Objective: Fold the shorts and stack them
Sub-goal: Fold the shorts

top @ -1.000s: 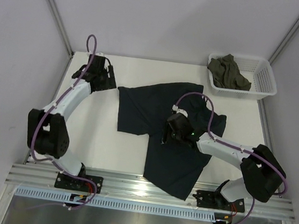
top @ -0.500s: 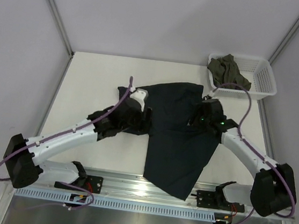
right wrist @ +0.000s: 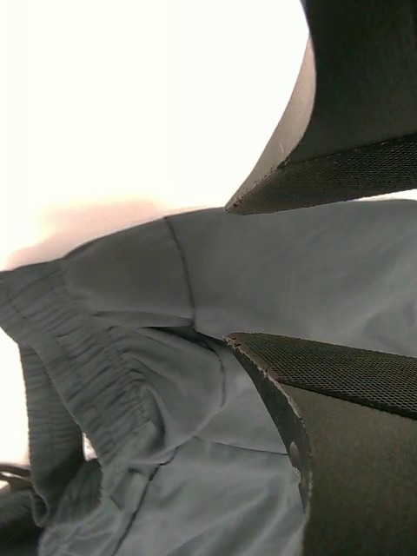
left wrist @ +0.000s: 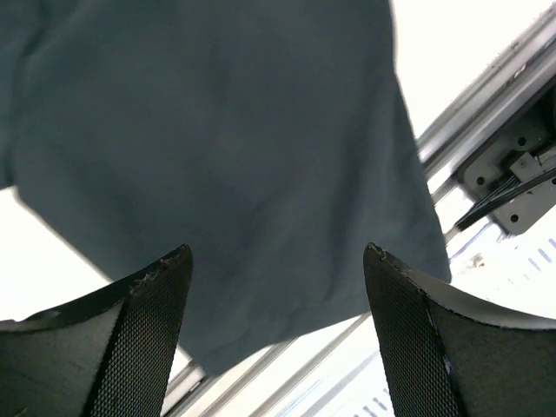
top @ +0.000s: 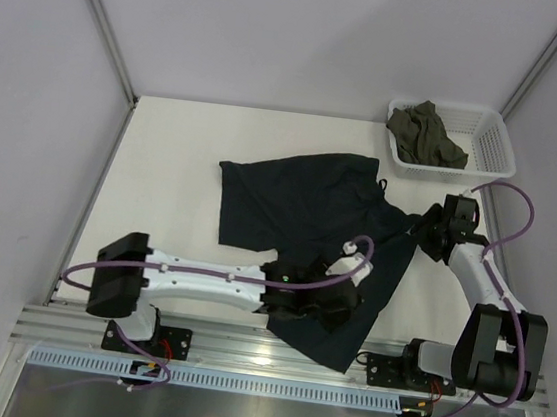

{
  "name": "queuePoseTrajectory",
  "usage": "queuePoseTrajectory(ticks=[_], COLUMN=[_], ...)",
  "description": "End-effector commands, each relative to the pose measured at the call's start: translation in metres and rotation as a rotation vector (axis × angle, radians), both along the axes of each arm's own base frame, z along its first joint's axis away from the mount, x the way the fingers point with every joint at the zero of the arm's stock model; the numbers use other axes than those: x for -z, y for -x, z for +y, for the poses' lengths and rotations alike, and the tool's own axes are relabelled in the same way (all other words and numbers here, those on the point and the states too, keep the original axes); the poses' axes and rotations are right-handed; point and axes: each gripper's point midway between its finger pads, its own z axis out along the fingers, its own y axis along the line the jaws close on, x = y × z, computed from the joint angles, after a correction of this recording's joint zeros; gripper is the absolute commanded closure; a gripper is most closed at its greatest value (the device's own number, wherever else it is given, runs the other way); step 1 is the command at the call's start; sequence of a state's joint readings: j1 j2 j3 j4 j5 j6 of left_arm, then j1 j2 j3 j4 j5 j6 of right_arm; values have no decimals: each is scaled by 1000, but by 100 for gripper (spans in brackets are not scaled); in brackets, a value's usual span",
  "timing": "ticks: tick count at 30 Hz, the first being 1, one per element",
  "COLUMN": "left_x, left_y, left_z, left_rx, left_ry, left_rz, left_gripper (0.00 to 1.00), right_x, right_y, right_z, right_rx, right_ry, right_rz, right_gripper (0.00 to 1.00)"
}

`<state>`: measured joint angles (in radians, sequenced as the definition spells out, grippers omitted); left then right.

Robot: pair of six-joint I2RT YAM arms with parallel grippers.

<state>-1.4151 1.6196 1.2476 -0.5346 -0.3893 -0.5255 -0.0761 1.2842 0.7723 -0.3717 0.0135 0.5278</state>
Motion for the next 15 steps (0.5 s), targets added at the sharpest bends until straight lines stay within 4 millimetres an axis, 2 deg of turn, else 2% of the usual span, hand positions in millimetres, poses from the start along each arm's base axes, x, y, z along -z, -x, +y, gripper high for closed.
queuePoseTrajectory(ticks=[1,3,4,6,10,15], left_x=[-1,1,12,15,24,28], left_y=[8,15,18,24,31,40], left_z=[-26,-39,-42,-51,-58,-62], left_rx=[10,35,43,69,86,99], left_ry=[-11,-13,-35,-19,-17,-12], left_rz=[-6,3,11,36,61,82], left_gripper=[19,18,19,18,19,18], right_x=[-10,-7,-4,2,7,11], right_y=[-22,-32,-34,-45,-61,-80], right_z=[-12,-17,-18,-26,-39,-38], right_rx=[4,8,8,23,56,37], right_ry=[13,19,21,41,47,-1], right_rz=[-57,-57,-52,-45,-63,-84], right_gripper=[42,42,42,42,43,43])
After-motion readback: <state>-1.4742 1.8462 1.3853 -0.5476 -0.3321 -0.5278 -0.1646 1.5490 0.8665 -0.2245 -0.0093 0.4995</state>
